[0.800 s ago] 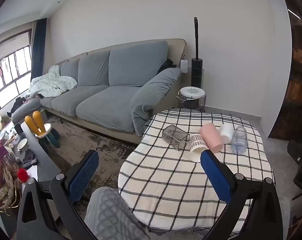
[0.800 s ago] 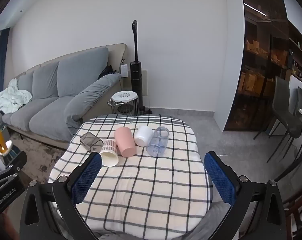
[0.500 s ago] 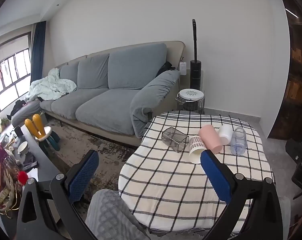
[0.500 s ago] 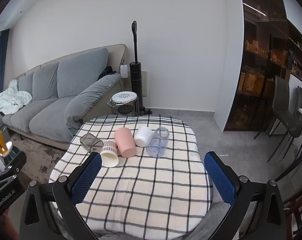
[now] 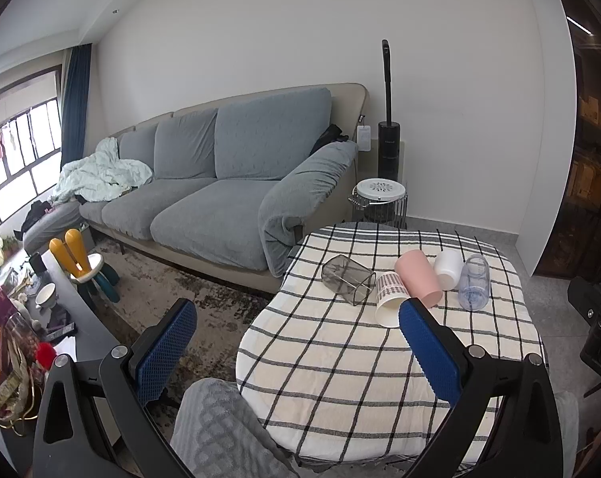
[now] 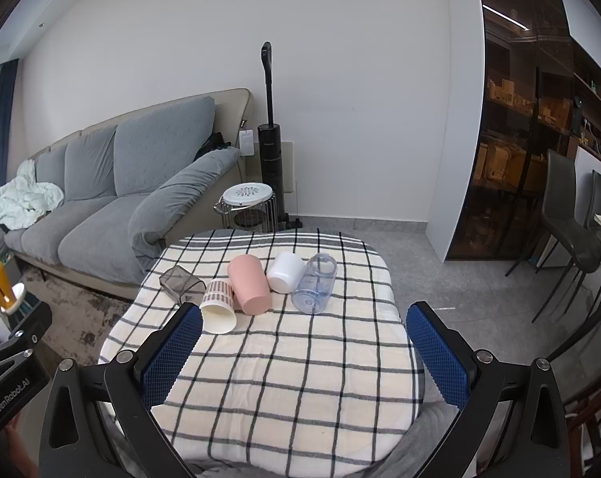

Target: Flip cup upside down

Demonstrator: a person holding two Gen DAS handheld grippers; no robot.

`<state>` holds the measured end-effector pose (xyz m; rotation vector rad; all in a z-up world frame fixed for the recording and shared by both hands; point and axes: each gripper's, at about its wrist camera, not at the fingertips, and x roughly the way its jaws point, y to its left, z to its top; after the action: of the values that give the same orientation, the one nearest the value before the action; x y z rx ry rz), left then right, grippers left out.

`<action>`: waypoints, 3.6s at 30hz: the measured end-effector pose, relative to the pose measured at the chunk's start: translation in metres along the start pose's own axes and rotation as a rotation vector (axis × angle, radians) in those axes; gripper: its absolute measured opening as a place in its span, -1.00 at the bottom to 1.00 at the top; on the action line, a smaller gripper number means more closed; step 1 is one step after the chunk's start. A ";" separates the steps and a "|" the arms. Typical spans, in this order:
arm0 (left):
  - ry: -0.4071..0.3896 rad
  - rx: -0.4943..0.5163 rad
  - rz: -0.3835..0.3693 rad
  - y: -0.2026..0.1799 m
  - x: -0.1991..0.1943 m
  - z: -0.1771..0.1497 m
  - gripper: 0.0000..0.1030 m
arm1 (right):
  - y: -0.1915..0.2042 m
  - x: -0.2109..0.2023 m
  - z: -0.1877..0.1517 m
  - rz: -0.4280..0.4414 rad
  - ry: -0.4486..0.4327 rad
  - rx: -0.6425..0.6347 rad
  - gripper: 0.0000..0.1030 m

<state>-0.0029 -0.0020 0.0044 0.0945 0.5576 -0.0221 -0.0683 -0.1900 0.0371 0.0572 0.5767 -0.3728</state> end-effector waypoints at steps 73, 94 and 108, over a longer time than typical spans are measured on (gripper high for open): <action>0.045 0.011 -0.018 -0.012 0.035 0.006 1.00 | 0.001 0.036 0.003 -0.010 0.041 0.002 0.99; 0.148 -0.016 0.060 -0.045 0.209 0.050 1.00 | 0.012 0.257 0.059 0.051 0.414 0.084 0.87; 0.231 -0.004 0.049 -0.059 0.314 0.072 1.00 | 0.027 0.394 0.065 -0.020 0.660 0.142 0.60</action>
<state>0.2982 -0.0664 -0.1059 0.1073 0.7860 0.0385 0.2797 -0.3037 -0.1235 0.3193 1.2019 -0.4140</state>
